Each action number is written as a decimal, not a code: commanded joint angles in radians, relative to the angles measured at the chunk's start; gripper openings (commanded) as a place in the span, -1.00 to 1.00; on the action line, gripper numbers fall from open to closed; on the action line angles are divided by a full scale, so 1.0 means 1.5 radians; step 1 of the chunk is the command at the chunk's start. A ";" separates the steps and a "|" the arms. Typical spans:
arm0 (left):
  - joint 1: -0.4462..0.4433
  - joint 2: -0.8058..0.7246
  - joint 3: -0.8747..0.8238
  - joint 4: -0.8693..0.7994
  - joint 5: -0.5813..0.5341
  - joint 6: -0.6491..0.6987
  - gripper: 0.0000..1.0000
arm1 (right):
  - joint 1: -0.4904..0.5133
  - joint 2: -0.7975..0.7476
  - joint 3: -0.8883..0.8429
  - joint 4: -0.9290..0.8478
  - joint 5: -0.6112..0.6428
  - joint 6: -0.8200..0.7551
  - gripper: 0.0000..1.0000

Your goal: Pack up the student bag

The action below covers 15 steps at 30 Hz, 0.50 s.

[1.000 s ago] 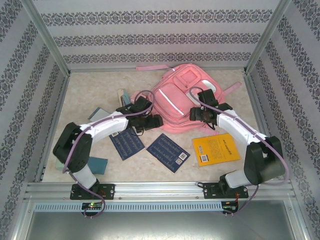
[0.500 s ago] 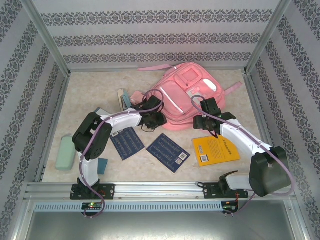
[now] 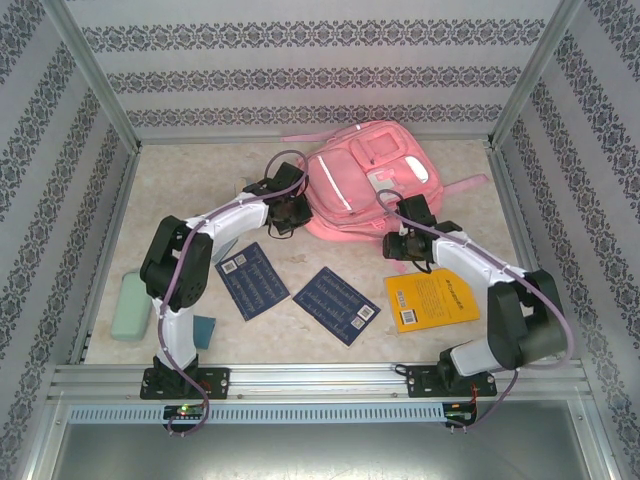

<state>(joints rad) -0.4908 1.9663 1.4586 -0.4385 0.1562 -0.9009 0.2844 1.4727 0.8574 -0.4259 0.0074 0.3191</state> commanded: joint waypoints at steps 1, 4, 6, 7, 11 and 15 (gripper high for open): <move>0.001 0.008 0.023 -0.029 -0.003 0.025 -1.00 | -0.010 0.035 0.028 0.026 -0.021 -0.005 -0.15; 0.000 0.009 0.024 -0.032 -0.001 0.027 -1.00 | -0.023 0.065 0.039 0.034 -0.027 -0.007 -0.21; 0.001 0.011 0.028 -0.039 0.000 0.031 -1.00 | -0.030 0.075 0.042 0.041 -0.037 -0.011 -0.20; 0.001 0.012 0.028 -0.041 0.000 0.032 -1.00 | -0.035 0.079 0.043 0.046 -0.041 -0.013 -0.20; 0.001 0.015 0.026 -0.039 0.001 0.032 -1.00 | -0.051 0.091 0.053 0.056 -0.058 -0.014 -0.13; 0.001 0.019 0.027 -0.037 0.001 0.031 -1.00 | -0.057 0.121 0.081 0.044 -0.073 -0.023 -0.11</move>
<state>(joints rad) -0.4908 1.9862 1.4651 -0.4603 0.1604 -0.8707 0.2047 1.6199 0.9390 -0.3618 -0.0696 0.3065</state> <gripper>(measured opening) 0.063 0.444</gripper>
